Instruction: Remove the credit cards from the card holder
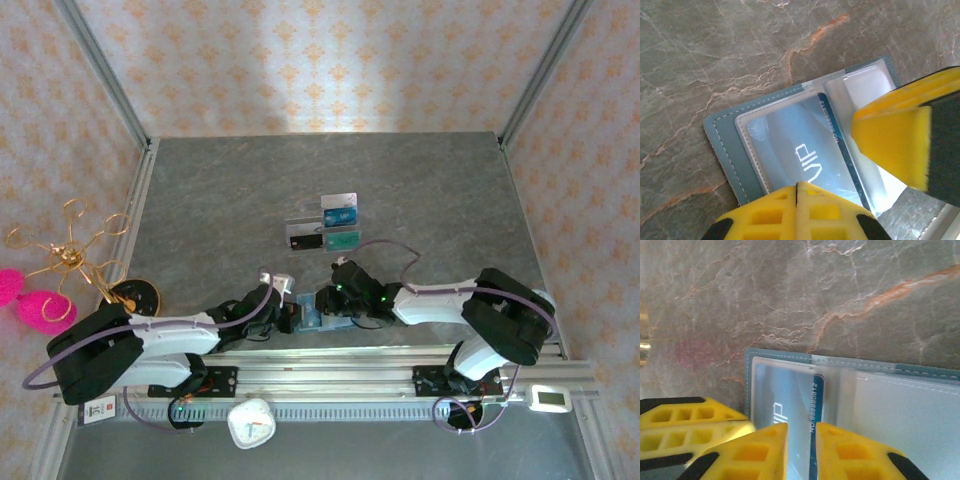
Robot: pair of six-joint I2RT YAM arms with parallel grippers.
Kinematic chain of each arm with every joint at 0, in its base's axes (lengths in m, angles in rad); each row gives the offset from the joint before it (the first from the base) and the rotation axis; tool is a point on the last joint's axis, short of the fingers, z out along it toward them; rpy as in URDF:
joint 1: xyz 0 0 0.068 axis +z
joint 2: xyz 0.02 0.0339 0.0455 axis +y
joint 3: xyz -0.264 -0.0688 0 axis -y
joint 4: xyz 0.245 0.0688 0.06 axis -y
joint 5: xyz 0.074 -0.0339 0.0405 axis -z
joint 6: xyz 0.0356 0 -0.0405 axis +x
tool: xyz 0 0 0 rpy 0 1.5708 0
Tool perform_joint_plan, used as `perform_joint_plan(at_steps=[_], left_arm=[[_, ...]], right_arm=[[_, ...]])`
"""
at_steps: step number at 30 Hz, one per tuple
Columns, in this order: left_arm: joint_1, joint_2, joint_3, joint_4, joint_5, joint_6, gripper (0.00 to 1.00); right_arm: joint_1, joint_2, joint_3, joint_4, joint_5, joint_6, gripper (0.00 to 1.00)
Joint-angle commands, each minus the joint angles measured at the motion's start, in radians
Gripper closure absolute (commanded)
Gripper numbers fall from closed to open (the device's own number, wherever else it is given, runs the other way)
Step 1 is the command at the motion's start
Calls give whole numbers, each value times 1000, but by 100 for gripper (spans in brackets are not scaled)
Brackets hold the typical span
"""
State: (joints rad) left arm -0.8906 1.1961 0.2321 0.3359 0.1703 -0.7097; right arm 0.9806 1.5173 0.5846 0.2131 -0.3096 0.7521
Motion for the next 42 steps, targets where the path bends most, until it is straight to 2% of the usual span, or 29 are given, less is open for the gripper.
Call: perform_joint_plan(at_steps=[1, 15, 20, 23, 28, 31, 34, 41, 42], left_arm=[[-8, -26, -6, -32, -43, -9, 100], [-23, 77, -38, 19, -15, -33, 100], [-25, 77, -45, 20, -23, -41, 100], [-22, 44, -57, 16, -41, -44, 100], [-1, 45, -65, 45, -24, -43, 100], [-1, 52, -51, 51, -18, -33, 100], [-1, 57, -35, 39, -15, -22, 100], [3, 39, -40, 40, -16, -27, 100], [4, 38, -42, 42, -15, -28, 100]], right_arm=[[-4, 15, 6, -30, 44, 0, 79], [-4, 72, 19, 13, -4, -7, 82], [-5, 69, 16, 2, 21, -1, 95], [-4, 34, -9, -12, 54, 14, 99], [-4, 0, -52, 5, 46, 31, 98], [-4, -6, -64, 33, 37, 30, 94], [-4, -6, -64, 44, 33, 26, 100], [-4, -41, -88, 52, 46, 43, 100], [-4, -45, -90, 49, 46, 41, 91]])
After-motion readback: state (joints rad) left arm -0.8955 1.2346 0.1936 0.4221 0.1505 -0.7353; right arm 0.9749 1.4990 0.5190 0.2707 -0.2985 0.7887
